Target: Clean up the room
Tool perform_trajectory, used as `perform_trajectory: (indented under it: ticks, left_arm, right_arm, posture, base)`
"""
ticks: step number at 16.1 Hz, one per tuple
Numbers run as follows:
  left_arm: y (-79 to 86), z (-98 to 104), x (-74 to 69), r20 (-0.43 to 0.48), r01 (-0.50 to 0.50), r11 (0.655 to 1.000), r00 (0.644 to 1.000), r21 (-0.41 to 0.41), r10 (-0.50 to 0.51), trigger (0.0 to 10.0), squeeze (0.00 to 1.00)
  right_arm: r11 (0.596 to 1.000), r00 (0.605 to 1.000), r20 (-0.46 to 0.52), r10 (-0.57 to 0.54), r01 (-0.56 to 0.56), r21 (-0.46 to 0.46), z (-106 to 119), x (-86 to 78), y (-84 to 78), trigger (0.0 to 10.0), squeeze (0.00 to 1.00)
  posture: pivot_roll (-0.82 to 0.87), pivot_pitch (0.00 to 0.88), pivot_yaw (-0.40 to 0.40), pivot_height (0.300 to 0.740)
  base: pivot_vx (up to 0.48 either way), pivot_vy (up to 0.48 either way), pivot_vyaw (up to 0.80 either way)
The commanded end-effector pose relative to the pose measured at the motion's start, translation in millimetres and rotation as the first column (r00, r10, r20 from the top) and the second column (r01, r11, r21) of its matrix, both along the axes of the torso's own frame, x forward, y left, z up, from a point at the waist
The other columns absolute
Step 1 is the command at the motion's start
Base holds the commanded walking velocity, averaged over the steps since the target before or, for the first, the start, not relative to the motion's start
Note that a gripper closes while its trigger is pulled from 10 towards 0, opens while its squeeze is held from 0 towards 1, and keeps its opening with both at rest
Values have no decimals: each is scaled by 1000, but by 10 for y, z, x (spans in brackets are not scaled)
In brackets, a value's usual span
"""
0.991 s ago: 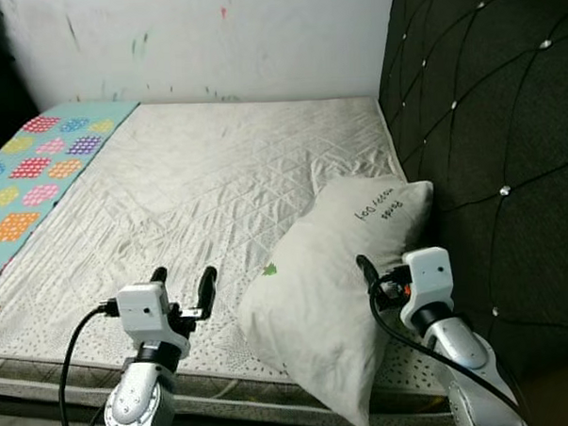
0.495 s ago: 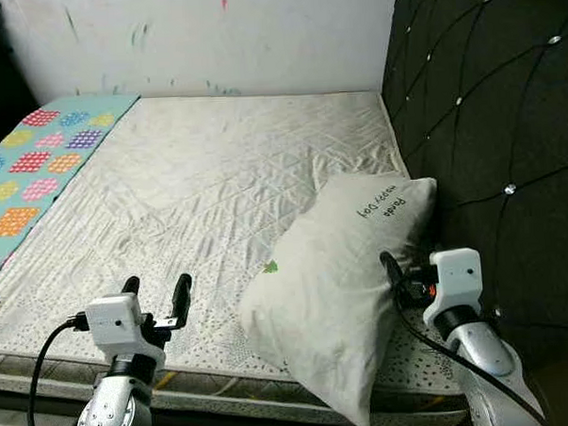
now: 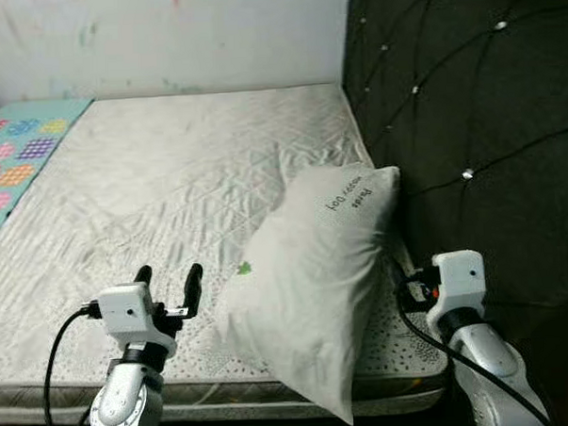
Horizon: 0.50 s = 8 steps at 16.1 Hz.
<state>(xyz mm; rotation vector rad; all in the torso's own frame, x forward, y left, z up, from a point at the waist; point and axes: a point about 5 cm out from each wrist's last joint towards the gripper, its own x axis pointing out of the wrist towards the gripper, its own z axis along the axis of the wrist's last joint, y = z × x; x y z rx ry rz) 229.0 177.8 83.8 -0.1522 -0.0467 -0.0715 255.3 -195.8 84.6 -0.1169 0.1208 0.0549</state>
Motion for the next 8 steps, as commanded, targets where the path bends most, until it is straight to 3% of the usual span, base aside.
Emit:
perform_trajectory:
  ticks: [1, 5, 8]
  left_arm:
    - [48, -17, -9, -6, -2, 1000, 1000, 15, 2, 10000, 0]
    - [34, -6, 25, 0, 5, 1000, 1000, 15, -5, 10000, 0]
    - [33, -5, 48, 7, 1, 1000, 1000, 13, -1, 10000, 0]
  right_arm:
    - [1000, 1000, 14, -6, 6, -14, 44, 4, 10, 10000, 0]
    - [1000, 1000, 15, -14, 14, -1, 12, -7, 25, 10000, 0]
    - [1000, 999, 34, -7, 7, 6, 61, 77, 60, 10000, 0]
  posture:
    - [-165, 0, 75, 740]
    - [-168, 0, 86, 740]
    - [-165, 0, 84, 740]
  base:
    - [0, 0, 0]
    - [0, 0, 0]
    - [0, 0, 0]
